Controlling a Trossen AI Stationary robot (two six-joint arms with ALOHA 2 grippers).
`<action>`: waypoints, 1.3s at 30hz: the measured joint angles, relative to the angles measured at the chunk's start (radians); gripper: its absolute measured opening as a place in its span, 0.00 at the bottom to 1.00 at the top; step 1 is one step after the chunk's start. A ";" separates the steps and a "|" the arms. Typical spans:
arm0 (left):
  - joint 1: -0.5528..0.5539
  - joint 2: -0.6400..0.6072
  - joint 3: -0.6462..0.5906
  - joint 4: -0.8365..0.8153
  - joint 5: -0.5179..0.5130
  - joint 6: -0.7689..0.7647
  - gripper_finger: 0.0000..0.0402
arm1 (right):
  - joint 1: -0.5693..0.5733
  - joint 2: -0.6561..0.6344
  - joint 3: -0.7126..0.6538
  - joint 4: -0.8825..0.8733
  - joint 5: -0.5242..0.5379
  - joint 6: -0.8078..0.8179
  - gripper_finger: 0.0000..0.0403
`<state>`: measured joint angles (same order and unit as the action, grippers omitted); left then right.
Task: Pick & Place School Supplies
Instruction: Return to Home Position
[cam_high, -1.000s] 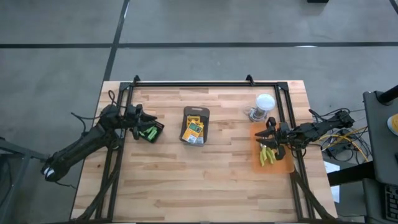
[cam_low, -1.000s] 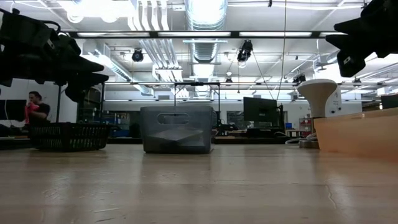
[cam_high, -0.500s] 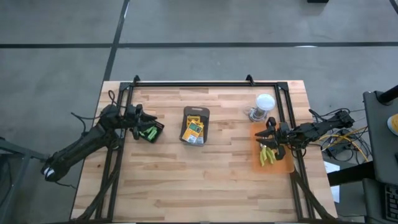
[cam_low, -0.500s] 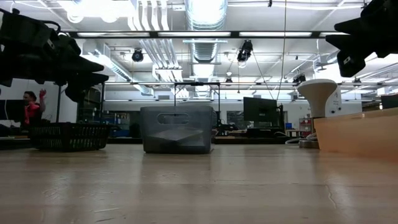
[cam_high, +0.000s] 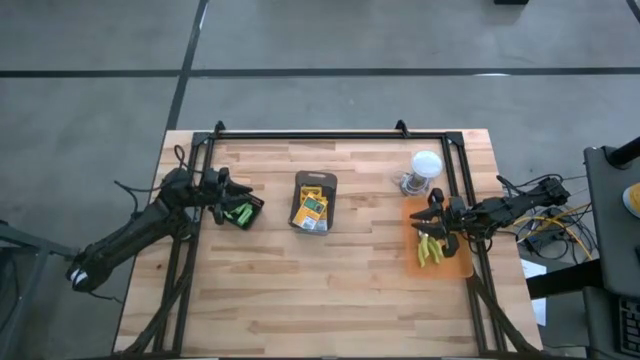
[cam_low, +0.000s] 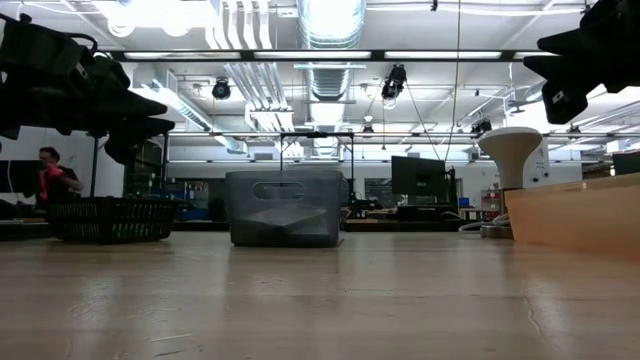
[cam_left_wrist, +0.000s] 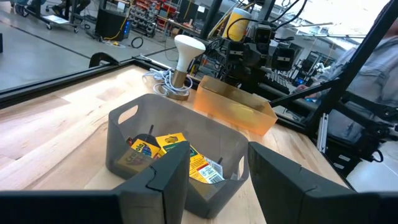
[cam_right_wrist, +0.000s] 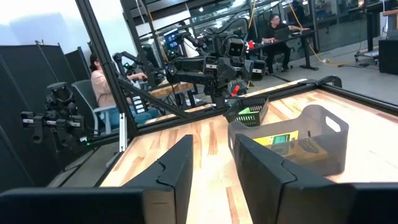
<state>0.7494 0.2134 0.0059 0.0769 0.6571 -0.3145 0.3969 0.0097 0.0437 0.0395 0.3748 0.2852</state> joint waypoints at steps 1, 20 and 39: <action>0.000 0.000 0.000 0.000 0.000 0.000 0.42 | 0.000 0.000 0.000 0.000 0.000 0.000 0.28; 0.000 0.000 0.000 0.000 0.000 0.000 0.42 | 0.000 0.000 0.000 0.000 0.000 0.000 0.29; 0.000 0.000 0.000 0.000 0.000 0.000 0.42 | 0.000 0.000 0.000 0.000 0.000 0.000 0.25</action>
<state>0.7496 0.2134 0.0059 0.0772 0.6571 -0.3145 0.3969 0.0097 0.0433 0.0395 0.3750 0.2851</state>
